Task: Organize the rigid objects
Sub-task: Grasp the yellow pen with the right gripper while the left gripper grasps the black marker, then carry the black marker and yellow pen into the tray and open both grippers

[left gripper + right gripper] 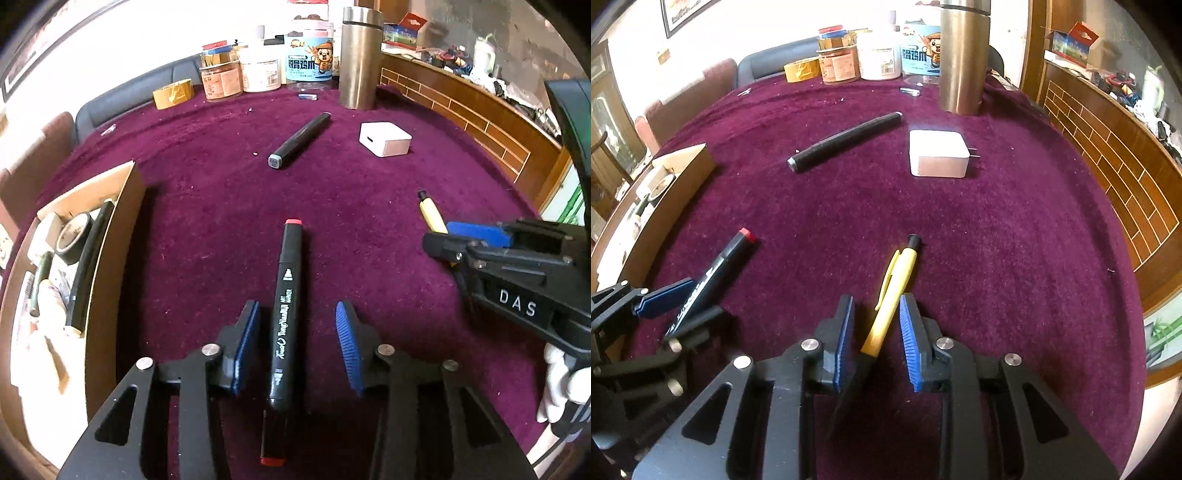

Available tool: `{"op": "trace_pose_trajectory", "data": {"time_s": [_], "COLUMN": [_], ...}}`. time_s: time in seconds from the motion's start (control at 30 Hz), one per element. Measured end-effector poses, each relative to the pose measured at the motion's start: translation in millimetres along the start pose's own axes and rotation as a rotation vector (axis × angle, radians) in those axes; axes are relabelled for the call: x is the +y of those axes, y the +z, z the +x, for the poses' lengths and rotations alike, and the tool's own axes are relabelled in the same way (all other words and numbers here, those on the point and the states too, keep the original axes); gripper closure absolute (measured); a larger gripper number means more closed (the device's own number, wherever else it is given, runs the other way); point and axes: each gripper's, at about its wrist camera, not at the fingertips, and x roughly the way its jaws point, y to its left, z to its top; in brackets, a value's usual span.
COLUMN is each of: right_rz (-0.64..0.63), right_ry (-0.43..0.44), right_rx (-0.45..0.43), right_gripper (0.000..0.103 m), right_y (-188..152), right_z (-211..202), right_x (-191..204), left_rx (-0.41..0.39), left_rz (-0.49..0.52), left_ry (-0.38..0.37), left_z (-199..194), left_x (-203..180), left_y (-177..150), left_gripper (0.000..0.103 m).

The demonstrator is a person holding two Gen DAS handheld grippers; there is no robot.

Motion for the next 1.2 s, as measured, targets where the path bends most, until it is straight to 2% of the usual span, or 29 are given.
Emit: {"op": "trace_pose_trajectory", "data": {"time_s": [0.03, 0.07, 0.1, 0.17, 0.37, 0.57, 0.63, 0.77, 0.97, 1.13, 1.2], "right_rz": [0.003, 0.010, 0.028, 0.060, 0.075, 0.031, 0.009, -0.038, -0.114, -0.154, -0.157], "right_ry": [0.000, 0.003, 0.033, 0.088, 0.180, 0.322, 0.373, 0.445, 0.527, 0.559, 0.564], "right_rx": [0.000, 0.000, 0.003, -0.003, -0.071, -0.078, -0.068, -0.048, 0.012, 0.098, 0.134], "right_gripper": [0.085, 0.093, 0.095, 0.095, 0.095, 0.095, 0.095, 0.095, 0.094, 0.094, 0.094], "right_y": [-1, -1, -2, -3, 2, 16, 20, 27, 33, 29, 26], "right_z": [-1, -1, -3, -7, -35, -55, -56, -54, -42, -21, -9], "right_x": [0, -1, -3, -6, 6, 46, 67, 105, 161, 196, 207], "left_rx": [-0.003, 0.001, 0.003, -0.013, -0.107, -0.184, -0.200, -0.233, -0.188, -0.116, -0.117], "left_rz": [-0.001, -0.014, -0.040, -0.071, -0.139, -0.269, -0.321, -0.411, -0.554, -0.622, -0.619], "left_ry": [-0.003, -0.028, -0.057, -0.094, -0.186, -0.239, -0.222, -0.130, -0.030, -0.028, -0.020], "left_z": [-2, -4, -6, -15, -61, -104, -115, -129, -112, -81, -75], "left_x": [2, 5, 9, 16, 34, 81, 104, 147, 203, 222, 222], "left_y": [-1, -3, -5, -10, -24, -39, -46, -60, -83, -97, -96], "left_gripper": [0.091, 0.092, 0.092, 0.092, 0.091, 0.091, 0.091, 0.091, 0.091, 0.091, 0.091]}}
